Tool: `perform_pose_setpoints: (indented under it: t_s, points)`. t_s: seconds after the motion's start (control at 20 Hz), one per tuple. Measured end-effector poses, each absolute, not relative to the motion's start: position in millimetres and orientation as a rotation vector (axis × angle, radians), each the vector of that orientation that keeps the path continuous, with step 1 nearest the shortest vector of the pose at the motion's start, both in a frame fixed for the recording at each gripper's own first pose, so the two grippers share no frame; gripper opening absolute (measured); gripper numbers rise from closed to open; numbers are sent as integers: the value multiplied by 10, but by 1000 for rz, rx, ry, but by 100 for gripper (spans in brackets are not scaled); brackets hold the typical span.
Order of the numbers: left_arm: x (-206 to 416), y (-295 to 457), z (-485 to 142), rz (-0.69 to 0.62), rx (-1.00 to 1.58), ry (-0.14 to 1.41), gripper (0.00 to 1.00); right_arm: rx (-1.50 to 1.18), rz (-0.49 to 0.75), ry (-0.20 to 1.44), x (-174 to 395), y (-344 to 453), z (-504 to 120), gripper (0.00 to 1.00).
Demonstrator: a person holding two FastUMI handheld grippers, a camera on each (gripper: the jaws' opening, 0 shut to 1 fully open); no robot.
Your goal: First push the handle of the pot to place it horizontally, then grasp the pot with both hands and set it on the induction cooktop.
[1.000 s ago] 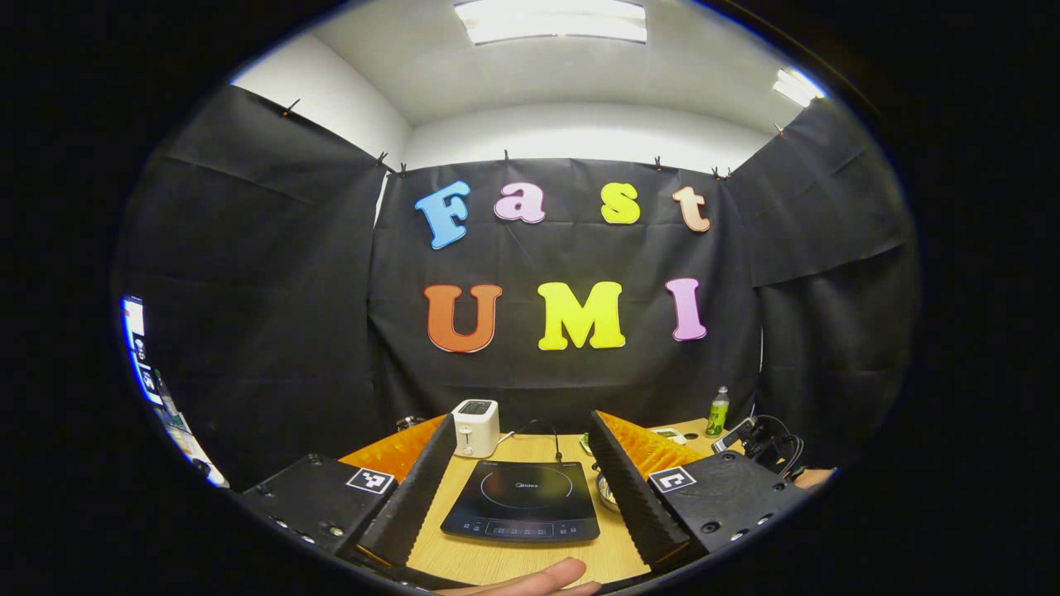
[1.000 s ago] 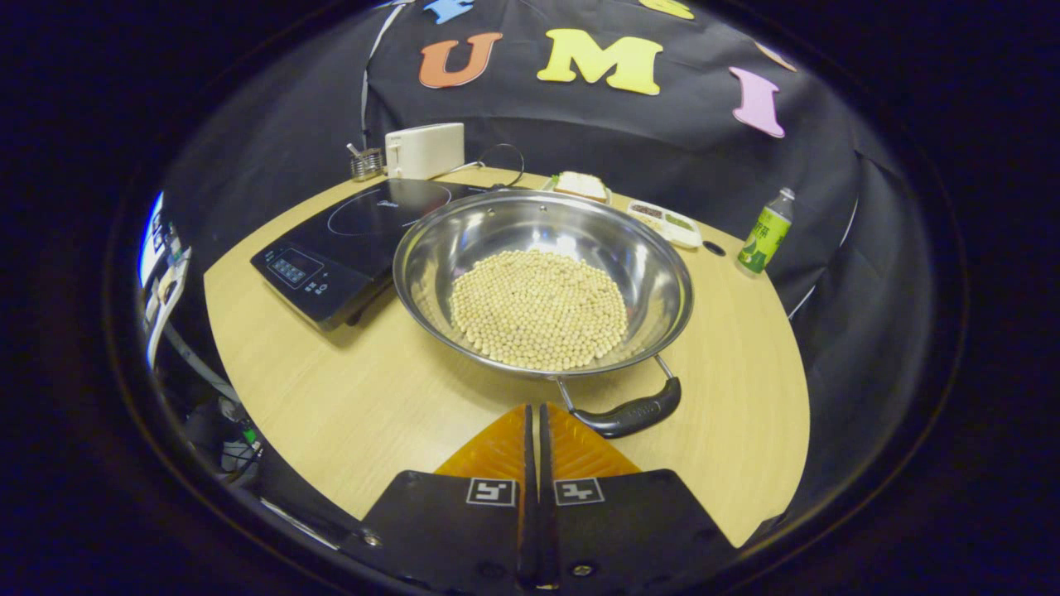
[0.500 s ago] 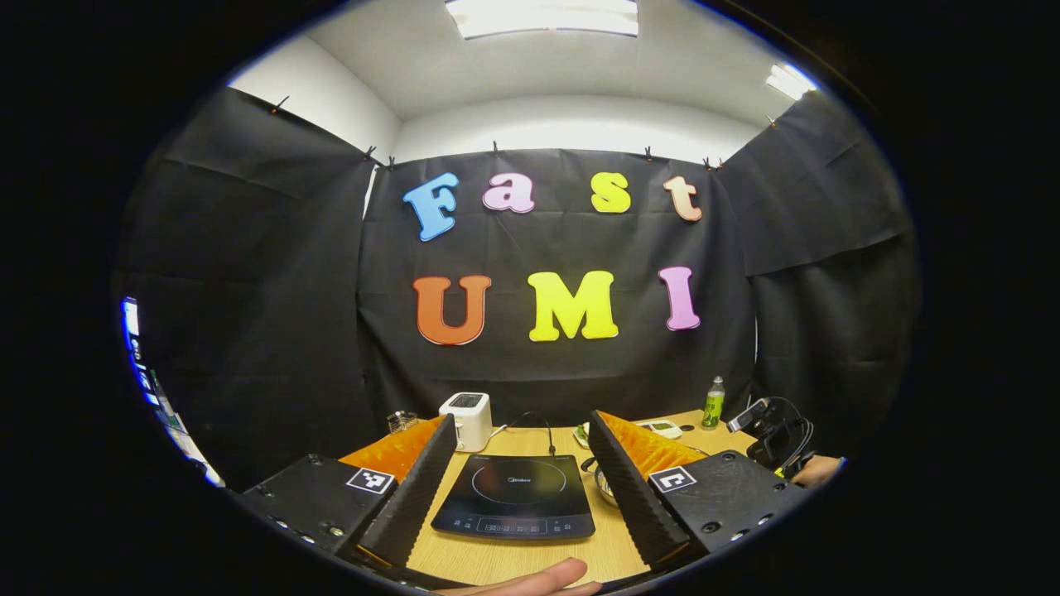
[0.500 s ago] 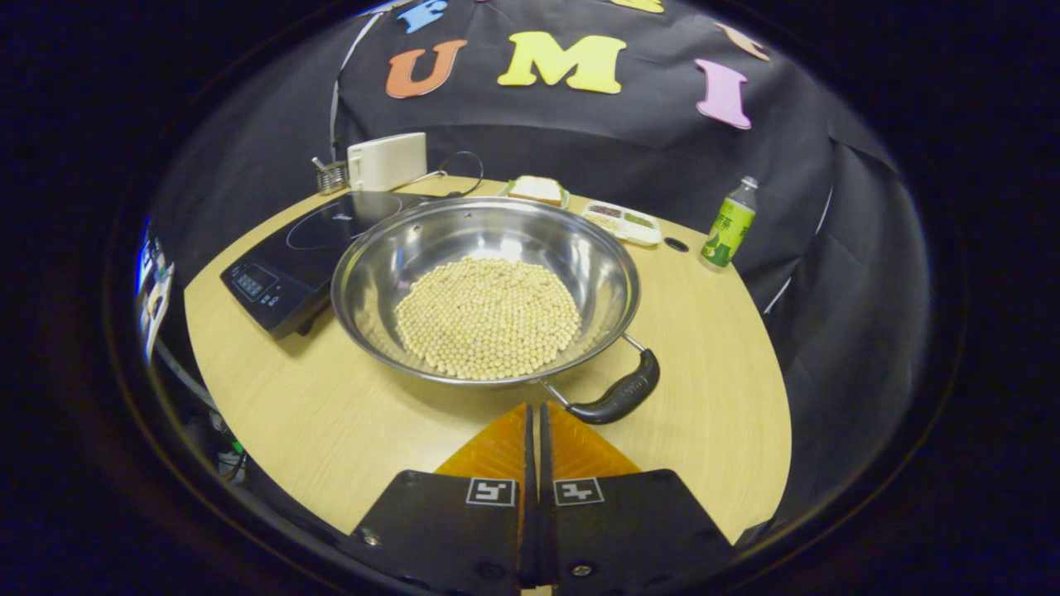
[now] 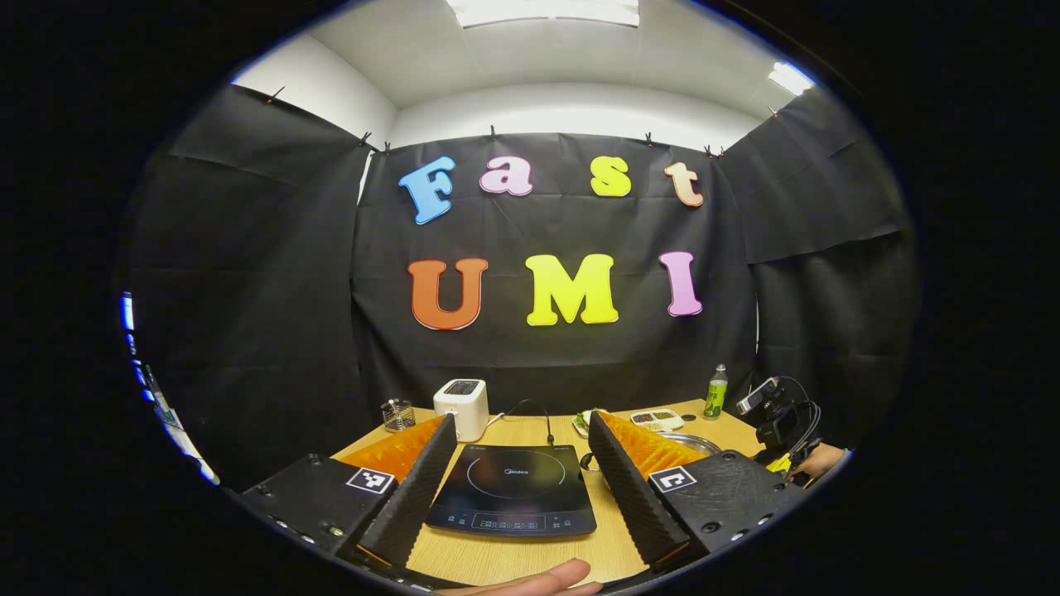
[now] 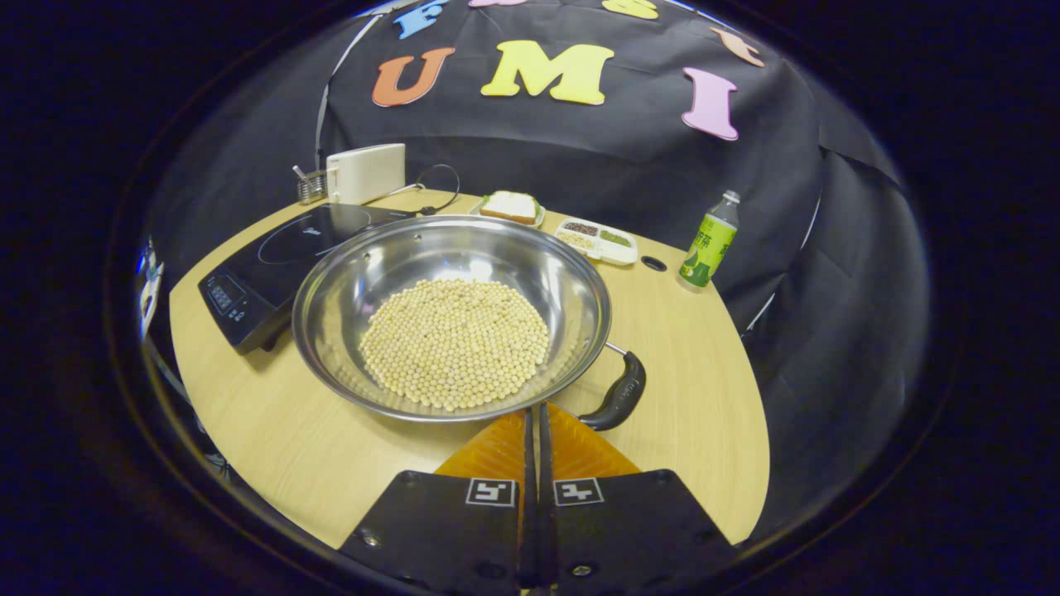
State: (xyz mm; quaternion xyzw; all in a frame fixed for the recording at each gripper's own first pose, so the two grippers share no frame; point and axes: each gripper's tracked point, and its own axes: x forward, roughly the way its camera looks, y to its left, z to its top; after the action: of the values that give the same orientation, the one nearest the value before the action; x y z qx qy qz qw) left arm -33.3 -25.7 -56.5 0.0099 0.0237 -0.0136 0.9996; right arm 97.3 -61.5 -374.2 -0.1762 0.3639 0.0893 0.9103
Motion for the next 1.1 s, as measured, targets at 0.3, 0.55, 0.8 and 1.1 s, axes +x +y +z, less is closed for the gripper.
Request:
perform_pose_setpoints:
  t_s: [0.3,0.55,0.8,1.1]
  points:
    - [-220,-248,-727,-27,20,85,96,-361,139,736,1233,-716,-3814,4]
    - [-160,-321,-794,-43,17,99,96,-370,128,711,1348,-714,-3830,4]
    - [-63,-480,-915,-77,14,120,96,-319,104,672,1452,-691,-3837,4]
    - [230,-696,-1075,-115,-17,162,96,-215,83,619,1380,-746,-3654,8]
